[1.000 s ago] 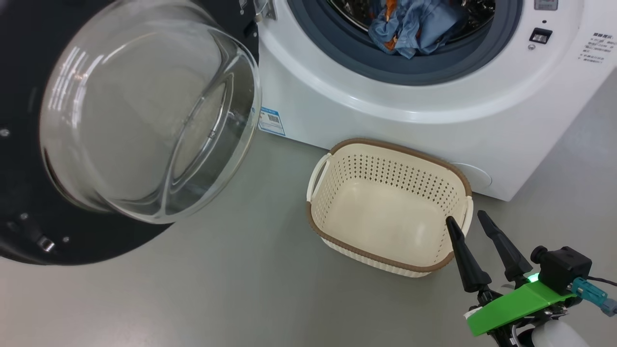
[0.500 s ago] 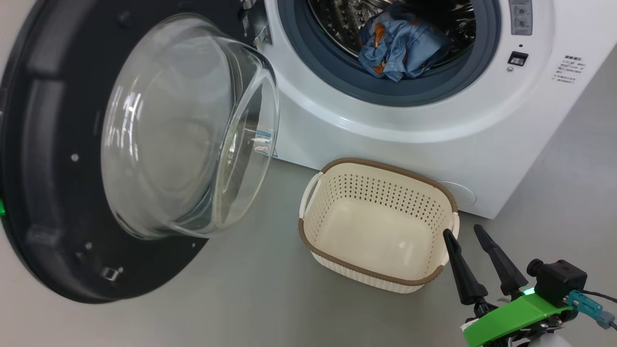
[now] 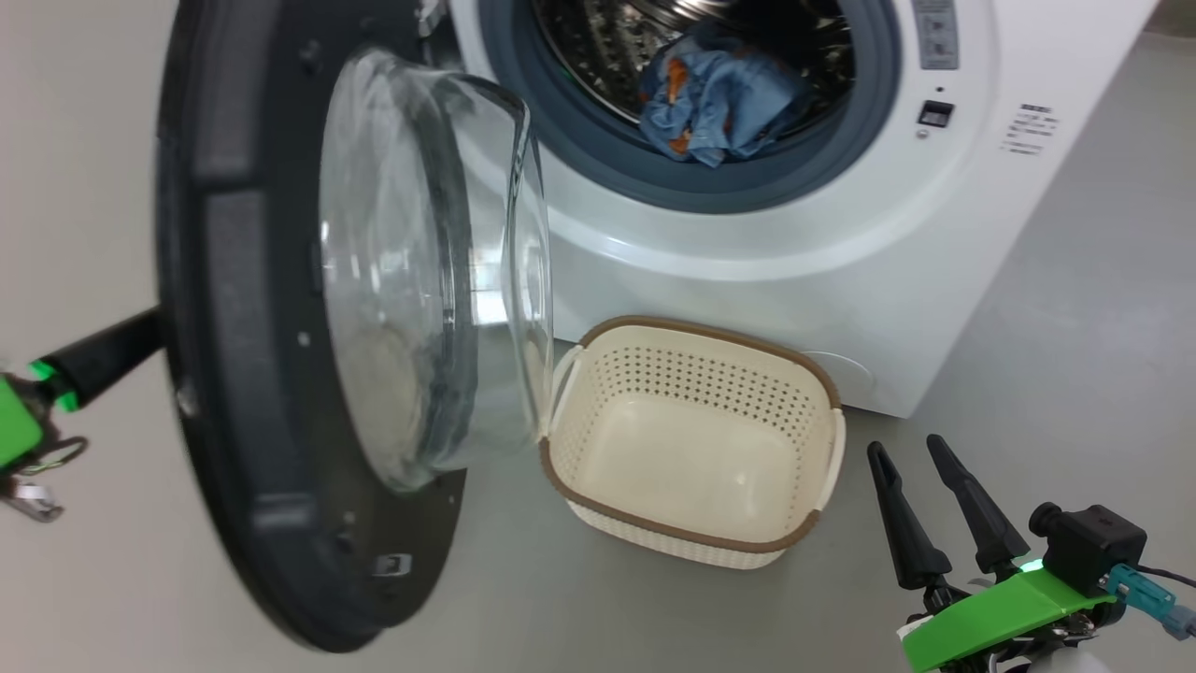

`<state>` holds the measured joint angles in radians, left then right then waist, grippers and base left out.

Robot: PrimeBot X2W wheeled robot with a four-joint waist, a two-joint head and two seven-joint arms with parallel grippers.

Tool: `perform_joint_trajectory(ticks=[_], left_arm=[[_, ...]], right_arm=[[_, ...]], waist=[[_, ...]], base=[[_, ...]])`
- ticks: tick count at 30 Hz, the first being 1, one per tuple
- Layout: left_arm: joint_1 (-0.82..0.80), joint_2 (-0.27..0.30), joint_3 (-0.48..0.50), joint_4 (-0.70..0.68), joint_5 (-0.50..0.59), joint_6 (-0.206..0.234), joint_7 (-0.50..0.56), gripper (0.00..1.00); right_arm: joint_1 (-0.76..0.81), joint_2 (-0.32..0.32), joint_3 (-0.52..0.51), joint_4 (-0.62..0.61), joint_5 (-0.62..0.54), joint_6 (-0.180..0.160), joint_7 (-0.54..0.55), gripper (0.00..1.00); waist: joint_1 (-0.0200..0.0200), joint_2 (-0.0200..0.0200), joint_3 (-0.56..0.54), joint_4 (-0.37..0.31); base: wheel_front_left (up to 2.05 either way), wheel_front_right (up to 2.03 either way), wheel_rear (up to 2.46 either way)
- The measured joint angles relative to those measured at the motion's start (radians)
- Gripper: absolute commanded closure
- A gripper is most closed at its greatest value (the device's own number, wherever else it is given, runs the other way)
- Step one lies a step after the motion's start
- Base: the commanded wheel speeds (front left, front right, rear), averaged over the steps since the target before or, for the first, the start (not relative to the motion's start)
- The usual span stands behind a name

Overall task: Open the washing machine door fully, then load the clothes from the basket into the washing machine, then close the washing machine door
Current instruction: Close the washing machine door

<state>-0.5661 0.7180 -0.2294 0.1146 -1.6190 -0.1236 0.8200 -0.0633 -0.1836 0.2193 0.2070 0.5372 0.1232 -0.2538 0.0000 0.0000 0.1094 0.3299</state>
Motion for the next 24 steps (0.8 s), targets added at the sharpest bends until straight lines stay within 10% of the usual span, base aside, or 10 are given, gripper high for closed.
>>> perform_joint_trajectory(ticks=[24], left_arm=[[-0.050,-0.135,-0.057,-0.073,0.106,0.000,-0.102,1.00]], right_arm=[[0.012,0.026,-0.034,-0.017,-0.001,0.000,0.000,0.00]], waist=[[0.0000,0.0000,0.013,-0.275]], base=[[0.00,0.00,0.00]])
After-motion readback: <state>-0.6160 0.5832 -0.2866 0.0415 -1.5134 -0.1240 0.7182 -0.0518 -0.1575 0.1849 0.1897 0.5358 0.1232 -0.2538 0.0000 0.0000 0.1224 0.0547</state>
